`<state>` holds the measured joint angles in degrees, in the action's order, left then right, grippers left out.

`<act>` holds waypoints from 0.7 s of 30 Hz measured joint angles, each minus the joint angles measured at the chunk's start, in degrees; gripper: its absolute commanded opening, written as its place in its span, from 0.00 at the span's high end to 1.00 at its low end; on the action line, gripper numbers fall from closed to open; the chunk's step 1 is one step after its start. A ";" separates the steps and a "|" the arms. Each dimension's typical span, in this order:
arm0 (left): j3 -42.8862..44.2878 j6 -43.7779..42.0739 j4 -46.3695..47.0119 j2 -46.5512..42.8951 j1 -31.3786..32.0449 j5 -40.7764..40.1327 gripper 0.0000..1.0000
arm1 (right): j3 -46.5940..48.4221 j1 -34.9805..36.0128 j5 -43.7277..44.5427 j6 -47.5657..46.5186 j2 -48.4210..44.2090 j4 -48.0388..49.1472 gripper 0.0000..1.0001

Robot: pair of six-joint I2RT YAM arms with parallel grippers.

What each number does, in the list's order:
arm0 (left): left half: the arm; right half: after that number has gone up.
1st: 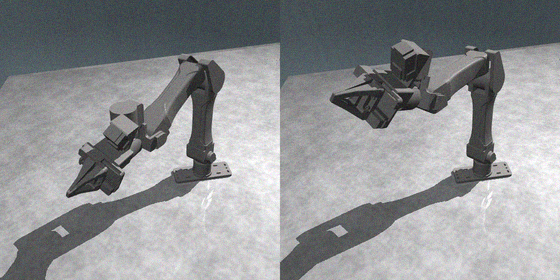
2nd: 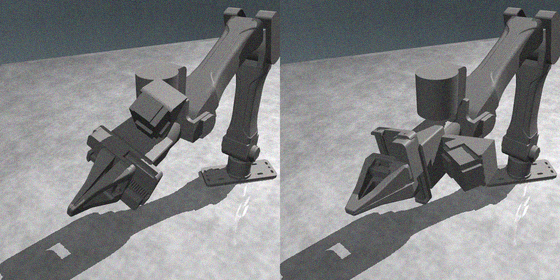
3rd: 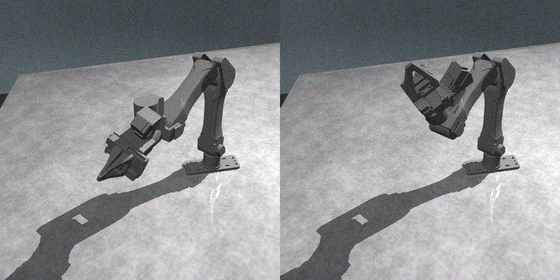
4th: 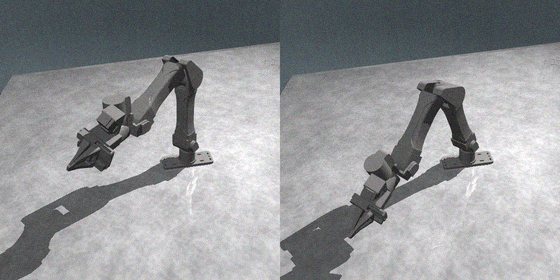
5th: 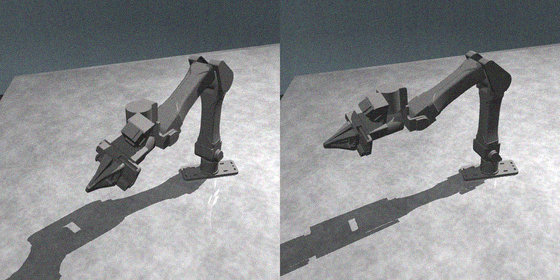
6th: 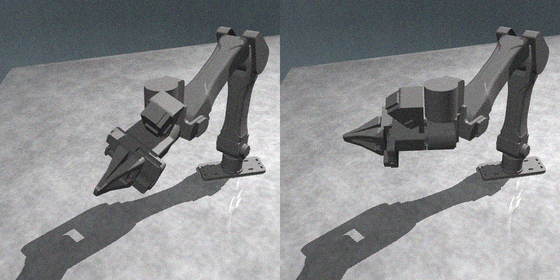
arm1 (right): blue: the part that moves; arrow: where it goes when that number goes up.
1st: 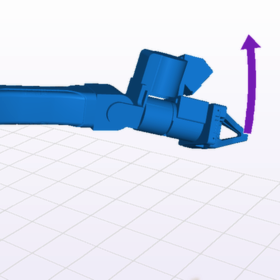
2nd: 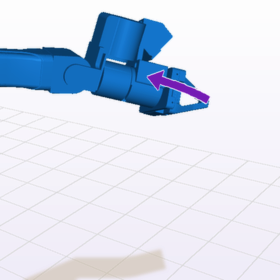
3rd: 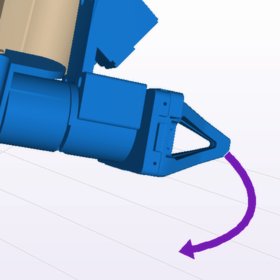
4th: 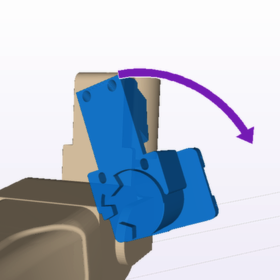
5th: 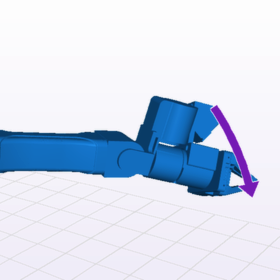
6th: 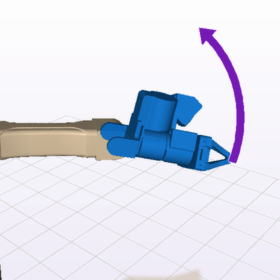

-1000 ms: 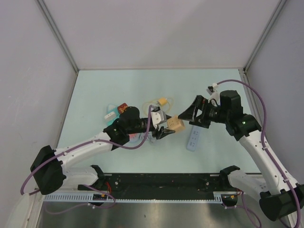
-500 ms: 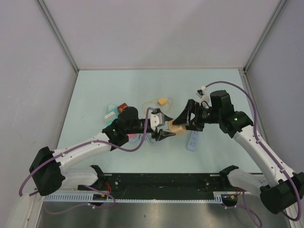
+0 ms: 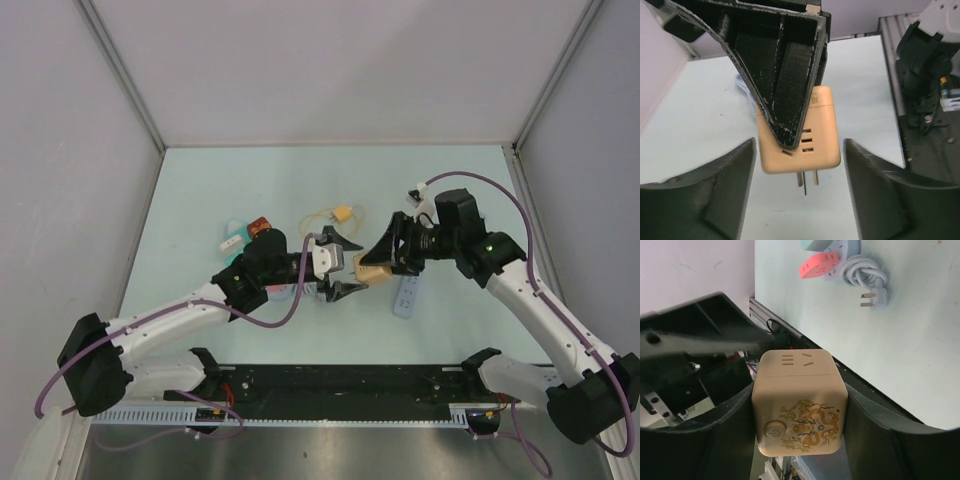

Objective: Insert the plug

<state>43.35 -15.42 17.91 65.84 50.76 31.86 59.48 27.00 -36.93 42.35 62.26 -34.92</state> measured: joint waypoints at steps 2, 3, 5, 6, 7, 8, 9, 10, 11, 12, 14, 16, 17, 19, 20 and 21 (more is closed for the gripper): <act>-0.52 -0.87 -0.13 -1.07 0.02 -1.49 0.00 | 0.00 -0.74 0.48 -0.42 -0.02 -0.98 1.00; -0.79 -1.11 -0.26 -1.84 0.00 -2.73 0.00 | 0.00 -1.40 0.87 -0.76 -0.02 -1.68 1.00; -1.16 -1.18 -0.63 -3.56 -0.04 -5.64 0.00 | 0.28 -2.78 2.27 -2.03 -0.02 -3.80 1.00; -1.25 -1.14 -0.94 -4.31 -0.09 -7.19 0.00 | 0.68 -3.26 3.69 -2.75 0.00 -5.40 1.00; -1.31 -1.07 -1.64 -5.44 -0.28 -9.62 0.00 | 1.31 -3.67 5.40 -3.61 0.00 -7.06 1.00; -1.33 -0.98 -2.05 -6.25 -0.37 -11.45 0.00 | 2.10 -3.91 7.58 -4.44 0.00 -8.85 0.98; -1.33 -0.57 -2.91 -7.43 -0.61 -14.32 0.00 | 2.95 -3.98 9.88 -5.16 0.00 -10.36 0.94; -1.33 0.00 -3.98 -8.59 -0.94 -16.90 0.00 | 3.74 -3.98 12.26 -5.81 0.00 -11.63 0.92; -1.31 0.50 -4.98 -9.64 -1.44 -19.78 0.00 | 4.39 -3.96 14.69 -6.43 0.02 -12.81 0.93; -1.31 1.11 -6.01 -10.71 -1.92 -22.88 0.00 | 4.92 -3.93 16.85 -6.91 0.11 -13.90 0.98; -1.31 2.36 -8.07 -12.76 -2.75 -28.63 0.00 | 5.44 -3.76 21.33 -7.61 0.57 -15.80 1.00; -1.31 3.61 -9.29 -14.73 -3.32 -34.34 0.00 | 5.53 -2.84 26.36 -7.69 1.64 -17.59 1.00; -1.36 4.57 -9.66 -15.85 -3.69 -37.59 0.00 | 5.53 -2.38 28.26 -7.65 2.19 -18.21 1.00; -1.38 6.01 -9.90 -17.33 -4.09 -42.73 0.00 | 5.53 -1.29 33.18 -7.45 3.89 -19.37 1.00; -1.44 6.73 -9.90 -17.90 -4.20 -45.35 0.00 | 5.53 -1.01 35.19 -7.37 4.76 -19.71 1.00; -1.51 7.58 -9.92 -18.27 -4.31 -47.80 0.00 | 5.53 -0.61 37.20 -7.15 5.88 -19.98 1.00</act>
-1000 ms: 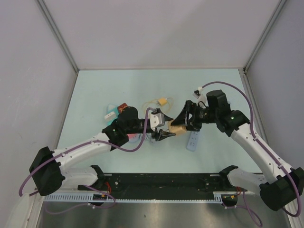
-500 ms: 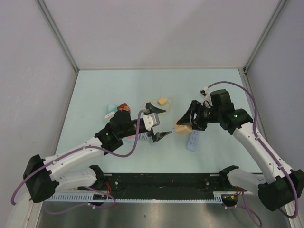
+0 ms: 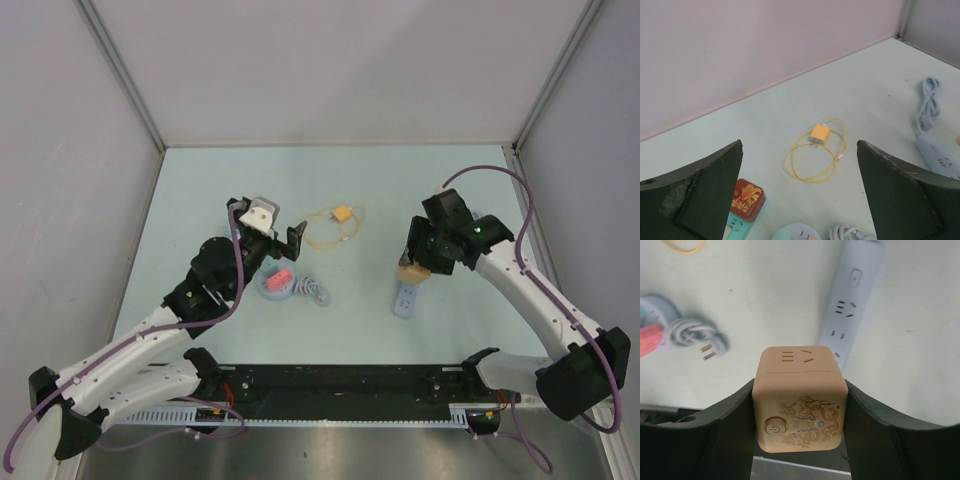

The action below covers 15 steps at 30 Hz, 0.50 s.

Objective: Insert the plug

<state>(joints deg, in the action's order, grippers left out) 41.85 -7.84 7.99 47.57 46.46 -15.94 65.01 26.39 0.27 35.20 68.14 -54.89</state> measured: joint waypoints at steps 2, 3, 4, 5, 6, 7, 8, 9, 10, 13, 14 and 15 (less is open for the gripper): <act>-0.28 1.46 -0.13 -0.44 -0.07 -4.09 0.00 | 0.00 0.22 2.93 0.44 1.88 -0.09 1.00; -0.52 1.99 -0.17 -0.61 -0.11 -5.55 0.00 | 0.00 0.28 4.35 0.83 2.89 -0.04 1.00; -0.81 2.47 -0.31 -0.83 -0.11 -6.91 0.00 | -0.04 0.31 5.62 1.20 3.87 0.13 1.00; -1.07 2.97 -0.50 -1.09 -0.11 -8.15 0.00 | -0.22 0.42 6.88 1.55 4.85 0.57 1.00; -1.29 3.30 -0.57 -1.31 -0.11 -9.07 0.00 | -0.48 0.42 7.54 1.97 5.46 1.14 1.00; -1.62 3.72 -0.61 -1.64 -0.11 -10.54 0.00 | -1.20 0.39 8.37 2.43 6.10 2.25 1.00; -1.81 3.98 -0.66 -1.88 -0.11 -11.45 0.00 | -1.84 0.42 8.79 2.75 6.49 2.99 1.00; -1.97 4.26 -0.72 -2.14 -0.11 -12.59 0.00 | -2.62 0.39 9.16 3.13 7.02 3.80 1.00; -2.10 4.46 -0.72 -2.38 -0.11 -13.77 0.00 | -3.54 0.39 9.46 3.52 7.54 4.70 1.00; -2.32 4.55 -0.61 -3.06 -0.11 -15.78 0.00 | -6.16 0.13 9.86 4.33 9.62 7.10 1.00; -2.43 4.55 -0.61 -3.30 -0.11 -16.09 0.00 | -6.60 0.07 9.90 4.55 10.21 7.52 1.00; -2.54 4.55 -0.63 -3.58 -0.11 -16.48 0.00 | -7.10 0.00 10.03 4.85 10.91 8.13 1.00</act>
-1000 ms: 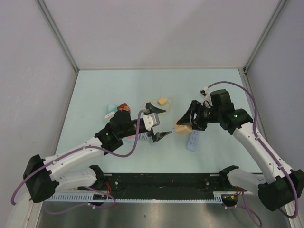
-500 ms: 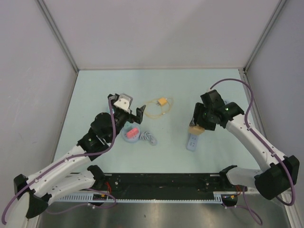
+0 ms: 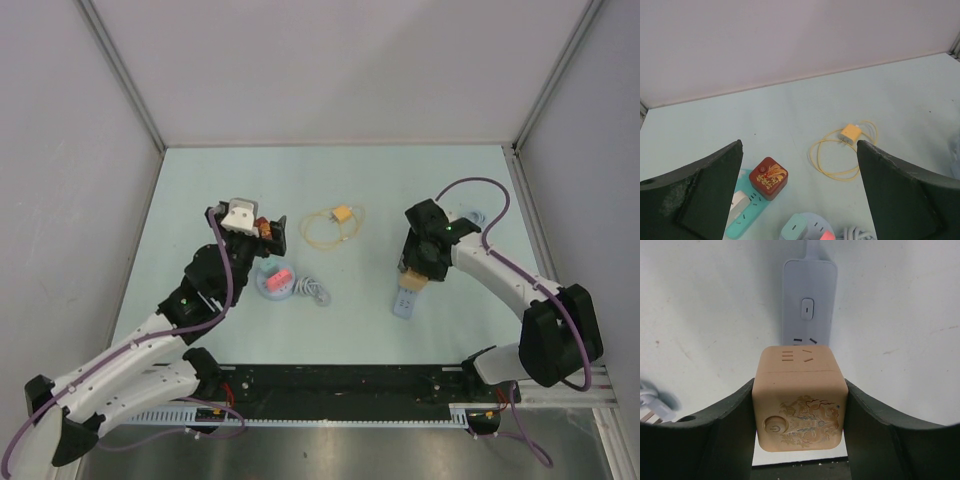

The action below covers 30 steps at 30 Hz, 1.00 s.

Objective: Insert the plug

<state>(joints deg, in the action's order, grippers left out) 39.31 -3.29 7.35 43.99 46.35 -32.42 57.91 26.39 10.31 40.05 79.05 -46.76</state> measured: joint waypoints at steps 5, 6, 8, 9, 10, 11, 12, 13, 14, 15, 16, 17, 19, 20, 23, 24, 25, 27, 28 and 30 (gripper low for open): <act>-0.20 -0.13 0.28 -1.25 0.00 -0.92 0.00 | -1.07 -0.33 0.94 0.70 1.81 2.40 1.00; -0.20 -0.15 0.37 -1.40 0.00 -1.05 0.00 | -1.09 -0.39 1.20 0.85 1.81 2.91 1.00; -0.22 -0.15 0.59 -1.53 0.00 -1.40 0.00 | -1.11 -0.57 1.31 1.01 1.81 3.52 1.00; -0.22 -0.15 0.63 -1.55 0.00 -1.49 0.00 | -1.11 -0.70 1.36 1.09 1.81 3.72 1.00; -0.22 -0.17 0.63 -1.57 0.00 -1.53 0.00 | -1.11 -0.87 1.36 1.11 1.81 3.82 1.00; -0.22 -0.17 0.63 -1.64 0.00 -1.55 0.00 | -1.11 -1.05 1.38 1.11 1.81 3.82 1.00; -0.22 -0.20 0.63 -1.66 0.00 -1.60 0.00 | -1.11 -1.22 1.40 1.11 1.81 3.80 1.00; -0.22 -0.20 0.66 -1.66 0.00 -1.70 0.00 | -1.11 -1.49 1.44 1.11 1.79 3.80 1.00; -0.22 -0.20 0.66 -1.66 0.00 -1.75 0.00 | -1.11 -1.73 1.53 1.11 1.77 3.76 1.00; -0.22 -0.20 0.66 -1.66 0.00 -1.75 0.00 | -1.11 -1.92 1.55 1.11 1.75 3.72 1.00; -0.24 -0.20 0.66 -1.66 0.00 -1.75 0.00 | -1.11 -2.14 1.68 1.11 1.73 3.63 1.00; -0.28 -0.20 0.66 -1.66 0.00 -1.75 0.00 | -1.11 -2.29 1.81 1.11 1.66 3.50 1.00; -0.44 -0.17 0.66 -1.66 0.00 -1.75 0.00 | -1.11 -2.56 2.01 1.11 1.57 3.21 1.00; -0.55 -0.17 0.68 -1.66 0.00 -1.73 0.00 | -1.11 -2.64 2.10 1.11 1.55 3.13 1.00; -0.72 -0.17 0.66 -1.66 0.00 -1.73 0.00 | -1.11 -2.75 2.27 1.09 1.53 2.89 1.00; -0.74 -0.17 0.63 -1.66 0.00 -1.73 0.00 | -1.11 -2.75 2.27 1.09 1.53 2.84 1.00; -0.76 -0.17 0.66 -1.66 0.00 -1.73 0.00 | -1.11 -2.75 2.27 1.09 1.53 2.82 1.00; -0.79 -0.17 0.66 -1.66 0.00 -1.73 0.00 | -1.11 -2.75 2.19 1.11 1.53 2.75 1.00; -0.81 -0.17 0.66 -1.64 0.00 -1.73 0.00 | -1.11 -2.75 2.08 1.11 1.55 2.71 1.00; -0.92 -0.17 0.66 -1.64 0.00 -1.70 0.00 | -1.11 -2.75 1.73 1.14 1.55 2.69 1.00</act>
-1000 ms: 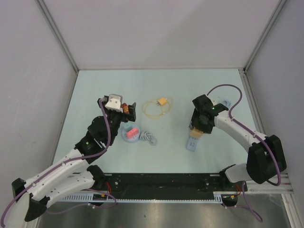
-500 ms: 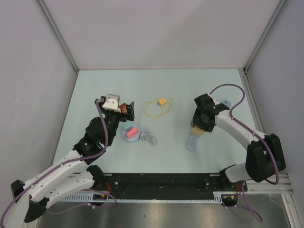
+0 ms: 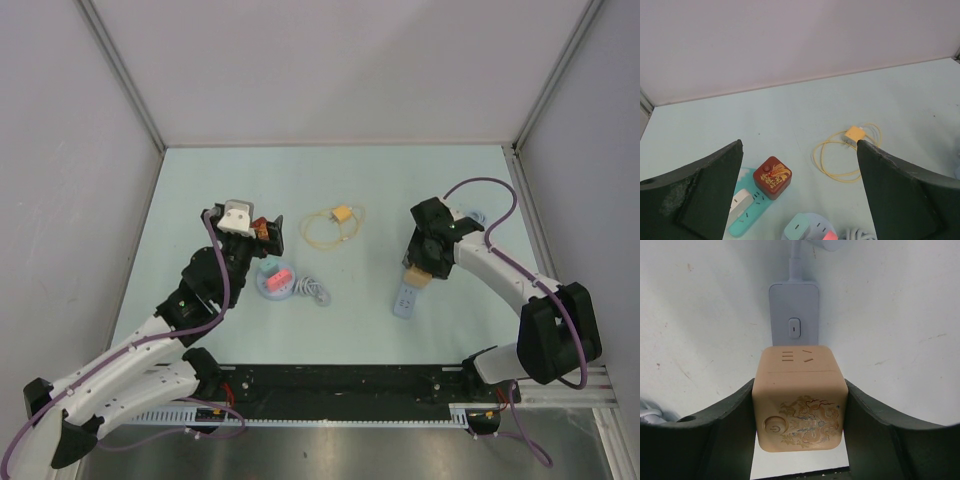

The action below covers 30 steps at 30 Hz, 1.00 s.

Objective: Insert the plug

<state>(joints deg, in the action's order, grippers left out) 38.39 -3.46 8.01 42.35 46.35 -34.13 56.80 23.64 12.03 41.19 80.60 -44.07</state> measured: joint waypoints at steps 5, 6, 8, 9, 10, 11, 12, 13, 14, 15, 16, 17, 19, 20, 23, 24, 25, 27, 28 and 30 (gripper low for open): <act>-0.04 0.00 0.00 0.00 0.00 0.02 0.00 | 0.00 0.00 -0.57 0.28 0.00 -0.68 1.00; -0.04 0.00 0.00 0.00 0.00 0.02 0.00 | 0.00 0.00 -0.52 0.35 0.00 -0.87 1.00; -0.04 0.00 0.00 0.02 0.00 0.02 0.00 | 0.00 0.00 -0.50 0.39 0.00 -1.22 1.00; -0.04 0.00 -0.02 0.00 0.00 0.04 0.00 | 0.00 0.00 -0.50 0.42 0.00 -1.29 1.00; -0.04 0.00 0.00 0.00 0.00 0.04 0.00 | 0.00 0.00 -0.50 0.42 0.00 -1.29 1.00; -0.04 0.00 0.00 0.02 0.00 0.04 0.00 | 0.00 0.00 -0.48 0.44 0.00 -1.29 1.00; -0.04 0.00 0.00 0.00 0.00 0.04 0.00 | -0.02 0.00 -0.48 0.46 0.02 -1.29 1.00; -0.04 0.00 0.00 0.00 0.00 0.04 0.00 | 0.00 0.00 -0.46 0.50 0.11 -1.27 1.00; -0.04 0.00 0.00 0.02 0.00 0.04 0.00 | 0.00 0.00 -0.46 0.55 0.17 -1.22 1.00; -0.04 0.00 0.00 0.00 0.00 0.04 0.00 | 0.00 0.00 -0.46 0.57 0.22 -1.18 1.00; -0.04 0.00 0.00 0.00 0.00 0.04 0.00 | 0.00 0.00 -0.48 0.59 0.28 -1.11 1.00; -0.04 0.00 0.00 0.00 0.00 0.04 0.00 | 0.00 0.00 -0.50 0.61 0.35 -0.98 1.00; -0.04 0.00 0.00 0.00 0.00 0.04 0.00 | 0.00 0.00 -0.59 0.63 0.46 -0.76 1.00; -0.04 0.00 0.00 0.00 0.00 0.04 0.00 | 0.00 0.00 -0.66 0.63 0.48 -0.63 1.00; -0.07 0.00 -0.02 0.00 0.00 0.04 0.00 | 0.02 0.00 -0.90 0.81 0.72 -0.04 1.00; -0.07 0.00 0.00 0.00 0.00 0.04 0.00 | 0.02 0.00 -0.92 0.83 0.81 0.28 1.00; -0.07 0.00 0.00 0.00 0.00 0.04 0.00 | 0.02 0.00 -0.90 0.81 0.90 0.42 1.00; -0.07 -0.02 0.00 0.00 0.00 0.04 0.00 | 0.04 0.00 -0.85 0.81 0.98 0.61 1.00; -0.07 -0.02 0.00 0.00 0.00 0.04 0.00 | 0.04 0.00 -0.85 0.81 1.03 0.68 1.00; -0.07 -0.02 0.00 -0.02 0.00 0.04 0.00 | 0.13 0.00 -0.85 0.83 1.18 0.72 1.00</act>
<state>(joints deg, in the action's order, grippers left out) 38.33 -3.49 8.01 42.33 46.35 -34.09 56.93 23.64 11.18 42.02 81.78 -43.35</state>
